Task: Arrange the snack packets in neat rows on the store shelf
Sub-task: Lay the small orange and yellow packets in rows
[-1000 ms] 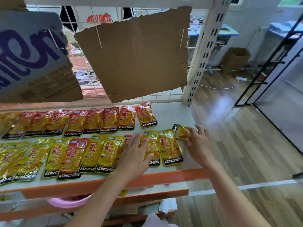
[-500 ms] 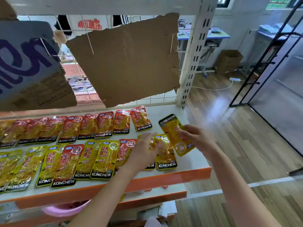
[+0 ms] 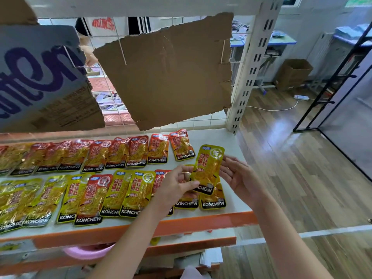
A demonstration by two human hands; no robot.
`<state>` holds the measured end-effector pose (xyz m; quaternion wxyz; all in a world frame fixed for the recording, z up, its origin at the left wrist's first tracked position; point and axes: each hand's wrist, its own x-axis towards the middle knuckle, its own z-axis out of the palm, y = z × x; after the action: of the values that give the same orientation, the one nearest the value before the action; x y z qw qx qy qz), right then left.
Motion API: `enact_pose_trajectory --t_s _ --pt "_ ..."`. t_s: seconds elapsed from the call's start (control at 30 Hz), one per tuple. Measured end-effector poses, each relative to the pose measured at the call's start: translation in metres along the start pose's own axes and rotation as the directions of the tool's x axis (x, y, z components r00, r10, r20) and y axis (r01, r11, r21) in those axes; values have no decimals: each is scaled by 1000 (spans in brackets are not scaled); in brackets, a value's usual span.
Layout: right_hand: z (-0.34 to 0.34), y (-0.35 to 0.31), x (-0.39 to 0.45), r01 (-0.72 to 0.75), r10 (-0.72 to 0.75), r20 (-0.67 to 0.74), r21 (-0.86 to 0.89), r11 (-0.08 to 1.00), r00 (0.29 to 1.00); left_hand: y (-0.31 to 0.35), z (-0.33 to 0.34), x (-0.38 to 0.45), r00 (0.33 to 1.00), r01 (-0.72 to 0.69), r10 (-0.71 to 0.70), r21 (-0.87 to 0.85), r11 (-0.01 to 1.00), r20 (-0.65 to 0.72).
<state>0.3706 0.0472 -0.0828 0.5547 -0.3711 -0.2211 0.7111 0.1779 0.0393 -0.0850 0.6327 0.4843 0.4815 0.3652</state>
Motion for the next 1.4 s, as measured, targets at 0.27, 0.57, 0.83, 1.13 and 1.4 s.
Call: enact_pose_trajectory --t_s 0.27,0.57,0.83,1.13,1.4 --pt "15 23 -3 102 -132 0 -634 766 991 -7 7 6 996 -54 61 111 992 -60" --pt "-7 -3 61 -25 -255 -201 -829 559 946 -2 -9 48 933 -146 356 855 498 -49" --pt "6 -1 104 -42 -216 -23 -996 -82 976 -4 -19 64 990 -75 132 985 157 54" --pt "12 12 102 -26 -241 59 -942 -336 969 -5 -26 57 996 -26 93 971 239 3" --pt "23 4 84 166 -232 267 -911 -378 935 9 -36 39 993 -36 114 925 379 -8"
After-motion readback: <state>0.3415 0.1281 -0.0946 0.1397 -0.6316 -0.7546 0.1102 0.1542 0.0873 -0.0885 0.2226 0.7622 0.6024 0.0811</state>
